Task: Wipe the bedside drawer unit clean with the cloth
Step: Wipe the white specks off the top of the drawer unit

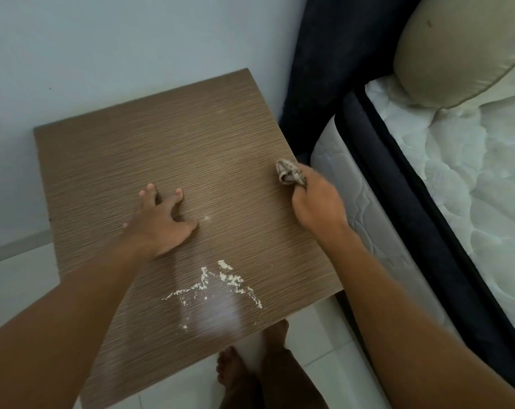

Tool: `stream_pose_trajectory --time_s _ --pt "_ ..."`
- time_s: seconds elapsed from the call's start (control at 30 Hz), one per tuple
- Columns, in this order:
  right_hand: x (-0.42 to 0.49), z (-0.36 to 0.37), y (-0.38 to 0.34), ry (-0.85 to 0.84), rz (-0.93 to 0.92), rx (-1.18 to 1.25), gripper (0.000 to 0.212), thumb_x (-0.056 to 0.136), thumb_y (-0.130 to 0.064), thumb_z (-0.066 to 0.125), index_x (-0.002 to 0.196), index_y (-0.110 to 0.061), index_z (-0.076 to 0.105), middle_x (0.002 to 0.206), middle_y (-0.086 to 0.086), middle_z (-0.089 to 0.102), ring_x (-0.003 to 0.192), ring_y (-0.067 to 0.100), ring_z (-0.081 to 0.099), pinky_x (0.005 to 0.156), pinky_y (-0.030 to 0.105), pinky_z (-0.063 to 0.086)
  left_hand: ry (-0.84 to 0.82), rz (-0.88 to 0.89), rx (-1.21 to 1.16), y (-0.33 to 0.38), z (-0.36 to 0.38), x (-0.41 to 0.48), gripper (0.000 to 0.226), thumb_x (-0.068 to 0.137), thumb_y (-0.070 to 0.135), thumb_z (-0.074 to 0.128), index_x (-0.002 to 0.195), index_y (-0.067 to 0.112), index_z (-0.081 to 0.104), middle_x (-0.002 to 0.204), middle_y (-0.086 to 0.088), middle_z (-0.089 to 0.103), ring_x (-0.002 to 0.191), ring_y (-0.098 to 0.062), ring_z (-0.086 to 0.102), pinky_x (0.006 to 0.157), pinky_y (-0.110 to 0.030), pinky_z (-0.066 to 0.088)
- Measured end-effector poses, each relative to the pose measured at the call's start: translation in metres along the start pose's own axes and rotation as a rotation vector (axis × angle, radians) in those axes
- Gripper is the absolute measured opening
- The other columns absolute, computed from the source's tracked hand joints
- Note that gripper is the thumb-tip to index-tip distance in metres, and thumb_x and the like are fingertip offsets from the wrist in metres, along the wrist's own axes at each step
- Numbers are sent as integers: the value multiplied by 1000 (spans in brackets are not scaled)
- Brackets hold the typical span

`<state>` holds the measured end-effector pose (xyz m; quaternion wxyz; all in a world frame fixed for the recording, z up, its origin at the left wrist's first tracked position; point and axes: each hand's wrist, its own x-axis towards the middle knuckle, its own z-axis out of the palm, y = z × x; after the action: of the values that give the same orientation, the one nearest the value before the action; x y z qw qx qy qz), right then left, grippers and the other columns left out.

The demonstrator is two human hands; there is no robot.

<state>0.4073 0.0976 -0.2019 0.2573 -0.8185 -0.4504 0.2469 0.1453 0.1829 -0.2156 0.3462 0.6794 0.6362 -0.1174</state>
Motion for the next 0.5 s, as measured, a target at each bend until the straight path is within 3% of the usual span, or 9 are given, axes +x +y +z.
stream_pose_trajectory --time_s 0.1,0.2,0.4,0.5 --pt "-11 29 19 -24 -111 -126 56 89 -2 44 144 -11 43 154 6 35 147 20 19 121 43 9 0 13 -9 0 0 0 71 91 51 54 152 40 20 163 0 -16 149 -21 -18 119 -57 4" --pt "-50 43 21 10 -200 -113 57 86 -3 49 142 -13 45 152 5 39 146 16 20 121 33 0 -6 10 -11 -1 -1 2 65 94 46 51 151 40 20 163 1 -16 149 -20 -18 119 -57 4" --pt "-159 77 12 -185 -330 -41 60 82 -23 43 142 -18 46 153 -2 35 146 13 20 119 40 13 -27 1 -13 -1 -4 1 63 95 44 47 152 41 19 163 1 -17 149 -19 -20 119 -56 4" --pt "-187 82 1 -216 -379 -30 60 77 -25 62 137 -25 51 148 -11 42 143 2 24 116 34 21 -37 9 -6 2 -5 -2 63 96 43 46 152 41 17 163 0 -19 149 -20 -20 119 -57 4"
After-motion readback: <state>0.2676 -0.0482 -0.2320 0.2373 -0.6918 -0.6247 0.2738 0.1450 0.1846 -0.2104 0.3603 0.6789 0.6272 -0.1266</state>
